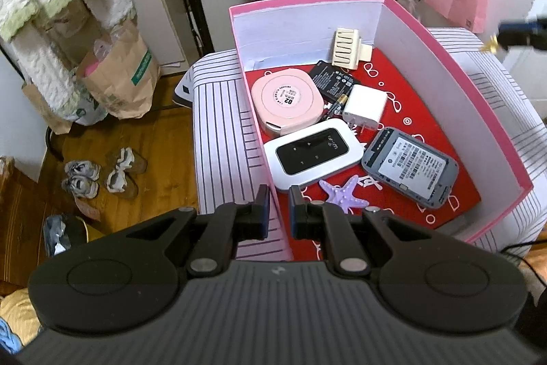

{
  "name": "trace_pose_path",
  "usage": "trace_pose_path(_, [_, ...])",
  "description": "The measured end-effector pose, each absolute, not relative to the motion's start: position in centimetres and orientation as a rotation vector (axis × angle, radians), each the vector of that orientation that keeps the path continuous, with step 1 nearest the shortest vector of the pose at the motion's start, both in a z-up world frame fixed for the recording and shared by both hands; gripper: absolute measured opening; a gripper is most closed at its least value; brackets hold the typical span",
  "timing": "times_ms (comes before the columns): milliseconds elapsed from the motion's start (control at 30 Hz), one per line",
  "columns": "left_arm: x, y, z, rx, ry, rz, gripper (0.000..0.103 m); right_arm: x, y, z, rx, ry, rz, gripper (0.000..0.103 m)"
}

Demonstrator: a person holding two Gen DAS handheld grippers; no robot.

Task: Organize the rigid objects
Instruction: 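Carry the yellow starfish into the pink box and release it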

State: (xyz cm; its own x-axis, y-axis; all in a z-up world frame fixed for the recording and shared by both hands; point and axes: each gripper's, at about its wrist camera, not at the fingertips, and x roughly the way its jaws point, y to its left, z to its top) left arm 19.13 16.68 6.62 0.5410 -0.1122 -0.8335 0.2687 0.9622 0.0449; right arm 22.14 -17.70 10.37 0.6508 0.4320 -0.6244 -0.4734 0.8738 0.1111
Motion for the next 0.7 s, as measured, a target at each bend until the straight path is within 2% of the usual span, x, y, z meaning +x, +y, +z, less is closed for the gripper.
trace_pose_path(300, [19.2,17.4,6.7,0.136,0.974,-0.248,0.010,23.6,-10.9,10.4,-0.036,0.688,0.736,0.036])
trace_pose_path(700, [19.1,17.6,6.6,0.126,0.967,-0.253,0.010,23.6,-2.7,5.9,-0.137,0.906,0.960,0.036])
